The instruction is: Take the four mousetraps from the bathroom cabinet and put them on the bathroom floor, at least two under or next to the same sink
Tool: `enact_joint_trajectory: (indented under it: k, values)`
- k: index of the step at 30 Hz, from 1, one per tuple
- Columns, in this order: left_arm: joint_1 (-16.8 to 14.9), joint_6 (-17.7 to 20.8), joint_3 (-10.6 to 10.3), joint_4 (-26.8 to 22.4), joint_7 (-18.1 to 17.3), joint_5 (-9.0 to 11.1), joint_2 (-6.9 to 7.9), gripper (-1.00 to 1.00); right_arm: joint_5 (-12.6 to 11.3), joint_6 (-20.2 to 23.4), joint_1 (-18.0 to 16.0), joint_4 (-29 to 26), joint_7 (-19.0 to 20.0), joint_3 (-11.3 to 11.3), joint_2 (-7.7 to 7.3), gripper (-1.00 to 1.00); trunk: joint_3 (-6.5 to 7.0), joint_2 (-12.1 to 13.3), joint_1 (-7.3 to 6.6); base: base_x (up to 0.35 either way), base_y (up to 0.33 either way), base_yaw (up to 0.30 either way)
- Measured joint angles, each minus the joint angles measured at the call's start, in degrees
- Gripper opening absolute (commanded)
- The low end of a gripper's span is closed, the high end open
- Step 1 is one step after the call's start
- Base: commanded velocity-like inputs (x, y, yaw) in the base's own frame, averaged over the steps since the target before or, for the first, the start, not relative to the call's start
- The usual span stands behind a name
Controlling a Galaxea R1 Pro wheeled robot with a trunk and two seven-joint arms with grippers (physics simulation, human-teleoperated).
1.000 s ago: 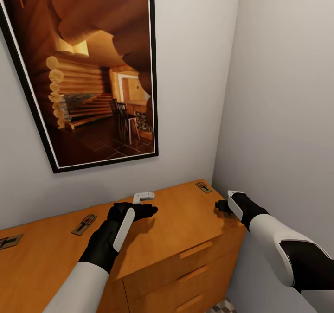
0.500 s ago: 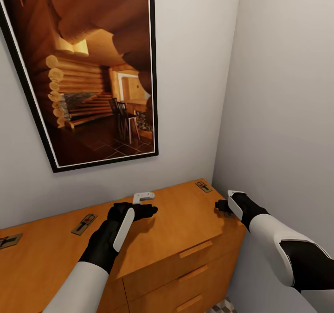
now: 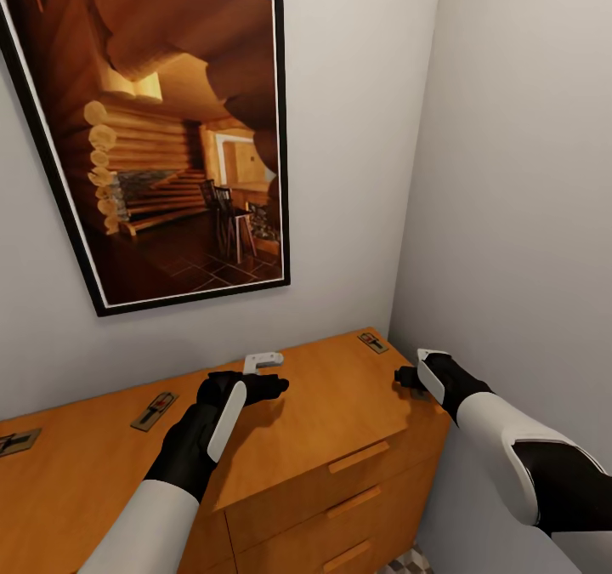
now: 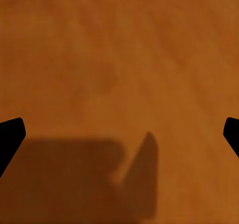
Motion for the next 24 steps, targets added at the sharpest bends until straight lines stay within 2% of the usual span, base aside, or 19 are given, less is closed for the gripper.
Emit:
enact_joint_trajectory:
  k: [4, 5, 24]
  values:
    - [0.0, 0.0, 0.0, 0.0, 0.0, 0.0, 0.0, 1.0, -0.2, 0.0, 0.0, 0.0, 0.0, 0.0, -0.05, 1.0, 0.0, 0.0, 0.0, 0.0, 0.0, 0.0]
    - [0.0, 0.0, 0.0, 0.0, 0.0, 0.0, 0.0, 1.0, -0.1, 0.0, 0.0, 0.0, 0.0, 0.0, -0.04, -1.0, 0.0, 0.0, 0.0, 0.0, 0.0, 0.0]
    - [0.0, 0.1, 0.0, 0.0, 0.0, 0.0, 0.0, 1.0, 0.8, 0.1, 0.0, 0.0, 0.0, 0.1, -0.36, -1.0, 0.01, 0.0, 0.0, 0.0, 0.0, 0.0]
